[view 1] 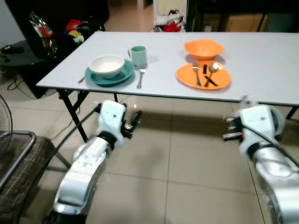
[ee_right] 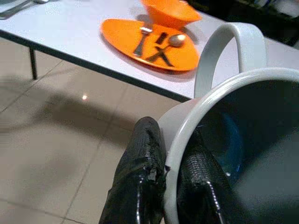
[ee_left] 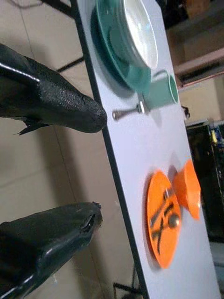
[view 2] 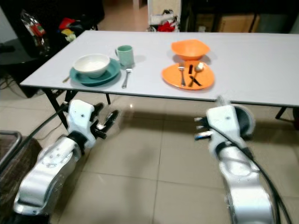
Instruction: Setting the table
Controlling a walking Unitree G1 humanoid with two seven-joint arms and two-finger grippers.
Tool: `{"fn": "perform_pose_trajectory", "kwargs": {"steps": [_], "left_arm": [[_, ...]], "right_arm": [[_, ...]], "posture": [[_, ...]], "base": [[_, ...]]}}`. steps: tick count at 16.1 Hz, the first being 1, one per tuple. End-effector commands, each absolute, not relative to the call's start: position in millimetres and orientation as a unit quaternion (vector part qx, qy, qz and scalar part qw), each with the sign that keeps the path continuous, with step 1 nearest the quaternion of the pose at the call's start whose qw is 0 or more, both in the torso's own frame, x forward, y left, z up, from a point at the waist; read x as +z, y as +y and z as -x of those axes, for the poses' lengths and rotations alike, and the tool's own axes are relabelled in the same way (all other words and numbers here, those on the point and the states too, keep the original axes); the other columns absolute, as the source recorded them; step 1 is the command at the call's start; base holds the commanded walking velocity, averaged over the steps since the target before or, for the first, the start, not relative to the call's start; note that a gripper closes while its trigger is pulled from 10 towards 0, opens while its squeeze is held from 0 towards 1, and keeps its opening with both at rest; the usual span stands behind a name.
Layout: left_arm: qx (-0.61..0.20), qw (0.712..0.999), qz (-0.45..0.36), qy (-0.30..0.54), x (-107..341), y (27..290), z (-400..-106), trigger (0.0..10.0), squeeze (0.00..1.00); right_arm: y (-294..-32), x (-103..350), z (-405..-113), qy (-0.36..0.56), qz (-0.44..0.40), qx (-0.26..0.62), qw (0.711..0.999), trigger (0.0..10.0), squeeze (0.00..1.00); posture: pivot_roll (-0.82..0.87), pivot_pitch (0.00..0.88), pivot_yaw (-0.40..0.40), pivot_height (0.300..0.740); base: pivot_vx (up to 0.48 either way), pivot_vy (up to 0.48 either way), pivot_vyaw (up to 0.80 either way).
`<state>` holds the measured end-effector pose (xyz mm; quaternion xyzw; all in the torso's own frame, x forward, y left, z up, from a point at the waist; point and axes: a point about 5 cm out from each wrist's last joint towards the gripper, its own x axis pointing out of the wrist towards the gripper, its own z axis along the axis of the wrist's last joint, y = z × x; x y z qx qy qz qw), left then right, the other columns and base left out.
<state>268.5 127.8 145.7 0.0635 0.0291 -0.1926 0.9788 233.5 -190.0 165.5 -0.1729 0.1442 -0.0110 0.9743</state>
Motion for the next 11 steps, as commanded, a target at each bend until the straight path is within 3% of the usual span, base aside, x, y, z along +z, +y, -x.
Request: {"fn": "perform_pose_trajectory", "kwargs": {"steps": [1, 5, 11], "left_arm": [[-0.202, 0.977, -0.068, 0.022, 148.9, 126.0, -269.8, 10.0, 0.00], [-0.192, 0.979, -0.070, 0.025, 147.6, 128.8, -271.3, 10.0, 0.00], [-0.182, 0.979, -0.086, 0.019, 149.6, 131.4, -276.6, 10.0, 0.00]], "right_arm": [[-193.5, 169.5, -235.6, 0.140, 0.173, -0.022, 0.975, 10.0, 0.00], [-193.1, 172.3, -237.7, 0.133, 0.179, -0.019, 0.975, 10.0, 0.00], [-194.9, 170.1, -237.3, 0.126, 0.208, 0.006, 0.970, 10.0, 0.00]], "posture": [[-0.07, 0.000, 0.074, 0.740], [-0.07, 0.000, 0.086, 0.740], [-0.06, 0.000, 0.098, 0.740]], "base": [[0.326, 0.000, -0.80], [0.327, 0.000, -0.80], [0.326, 0.000, 0.00]]}}
